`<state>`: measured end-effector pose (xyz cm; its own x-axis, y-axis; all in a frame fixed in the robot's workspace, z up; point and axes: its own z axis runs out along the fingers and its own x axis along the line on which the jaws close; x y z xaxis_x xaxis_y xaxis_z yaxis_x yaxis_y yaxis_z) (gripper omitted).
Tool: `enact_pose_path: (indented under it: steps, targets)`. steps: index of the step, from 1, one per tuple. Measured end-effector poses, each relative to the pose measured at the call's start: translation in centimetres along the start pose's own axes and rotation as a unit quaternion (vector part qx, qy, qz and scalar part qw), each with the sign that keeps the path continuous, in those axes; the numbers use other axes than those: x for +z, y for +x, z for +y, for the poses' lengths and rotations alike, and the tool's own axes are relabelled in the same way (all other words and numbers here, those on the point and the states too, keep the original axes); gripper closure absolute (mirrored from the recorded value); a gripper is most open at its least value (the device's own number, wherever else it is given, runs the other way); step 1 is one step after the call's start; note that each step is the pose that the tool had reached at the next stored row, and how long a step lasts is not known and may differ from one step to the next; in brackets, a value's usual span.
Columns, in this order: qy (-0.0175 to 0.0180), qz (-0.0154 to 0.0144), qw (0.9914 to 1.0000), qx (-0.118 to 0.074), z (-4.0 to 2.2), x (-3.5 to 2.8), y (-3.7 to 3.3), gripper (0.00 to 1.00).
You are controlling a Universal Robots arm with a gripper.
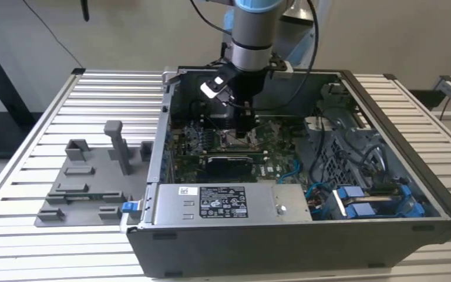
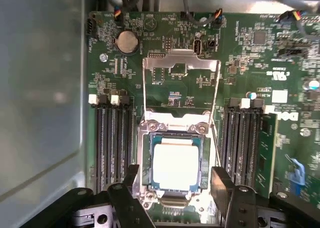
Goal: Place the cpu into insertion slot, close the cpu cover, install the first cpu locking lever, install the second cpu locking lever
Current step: 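Place the cpu into insertion slot, then close the cpu cover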
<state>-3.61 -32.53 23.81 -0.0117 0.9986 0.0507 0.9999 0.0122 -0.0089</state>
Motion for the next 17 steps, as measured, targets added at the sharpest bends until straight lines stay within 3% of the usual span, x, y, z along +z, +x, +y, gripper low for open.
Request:
enact_pose_path:
  steps: [1,4,5,10,11,13,17]
  targets:
    - [0.0000,0.0000,1.00000,0.000,0.00,-0.46,0.02,0.34]
    - [0.0001,-0.0001,1.00000,0.000,-0.01,-1.80,0.09,0.53]
    - [0.0000,-0.0001,1.00000,0.000,-0.01,-1.99,0.10,0.53]
    - [0.0000,-0.0003,1.00000,0.000,-0.01,-1.99,0.10,0.76]
    - [0.0000,-0.0003,1.00000,0.000,-0.01,-1.99,0.10,0.76]
    - [0.0001,-0.0003,1.00000,0.000,0.01,-1.99,0.10,0.88]
    - [0.0003,-0.0002,1.00000,0.000,0.10,-1.98,0.10,0.89]
